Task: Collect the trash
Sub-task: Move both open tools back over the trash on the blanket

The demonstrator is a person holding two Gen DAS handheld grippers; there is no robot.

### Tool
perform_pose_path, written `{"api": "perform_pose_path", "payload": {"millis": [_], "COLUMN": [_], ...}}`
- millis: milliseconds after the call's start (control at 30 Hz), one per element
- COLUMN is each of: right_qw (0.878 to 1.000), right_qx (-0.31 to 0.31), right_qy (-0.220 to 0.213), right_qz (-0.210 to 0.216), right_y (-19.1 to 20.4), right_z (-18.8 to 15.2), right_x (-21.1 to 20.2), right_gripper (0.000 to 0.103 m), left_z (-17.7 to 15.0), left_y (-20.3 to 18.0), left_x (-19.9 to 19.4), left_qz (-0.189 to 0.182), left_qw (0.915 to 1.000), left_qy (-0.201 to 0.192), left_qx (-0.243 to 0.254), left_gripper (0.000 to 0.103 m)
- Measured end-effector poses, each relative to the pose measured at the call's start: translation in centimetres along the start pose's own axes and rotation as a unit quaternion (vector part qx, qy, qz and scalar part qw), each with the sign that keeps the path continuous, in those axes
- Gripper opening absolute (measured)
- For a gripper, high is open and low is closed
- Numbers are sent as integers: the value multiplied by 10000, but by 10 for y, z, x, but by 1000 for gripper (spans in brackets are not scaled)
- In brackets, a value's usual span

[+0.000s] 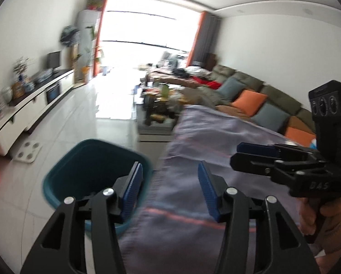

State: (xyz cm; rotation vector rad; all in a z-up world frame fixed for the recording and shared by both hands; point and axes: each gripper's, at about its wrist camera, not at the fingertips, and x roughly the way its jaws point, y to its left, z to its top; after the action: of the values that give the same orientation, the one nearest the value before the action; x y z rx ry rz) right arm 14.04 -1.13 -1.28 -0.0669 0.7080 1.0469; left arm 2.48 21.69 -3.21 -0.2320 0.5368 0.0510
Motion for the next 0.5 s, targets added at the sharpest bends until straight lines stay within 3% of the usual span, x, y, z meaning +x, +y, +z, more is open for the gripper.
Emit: {"api": "perform_pose_path", "payload": {"millis": [200, 333, 500], "right_qw": [9971, 9897, 9748], "right_qx": [347, 736, 1184], "right_qy": [-253, -351, -439], "right_qz": [-622, -1176, -1838], "right_y": [-35, -64, -93], "right_z": [-33, -62, -91], "right_x": [-56, -97, -140], "right_gripper": [50, 50, 50], "left_z": [-7, -19, -40], "left_y": [-66, -120, -172], "left_x": [15, 33, 51], "left_qz": [-813, -1528, -1998], "left_qw": [9953, 9822, 9643], "left_qy": [178, 539, 941], "left_qx": [497, 953, 1463], "left_gripper": [53, 53, 61]}}
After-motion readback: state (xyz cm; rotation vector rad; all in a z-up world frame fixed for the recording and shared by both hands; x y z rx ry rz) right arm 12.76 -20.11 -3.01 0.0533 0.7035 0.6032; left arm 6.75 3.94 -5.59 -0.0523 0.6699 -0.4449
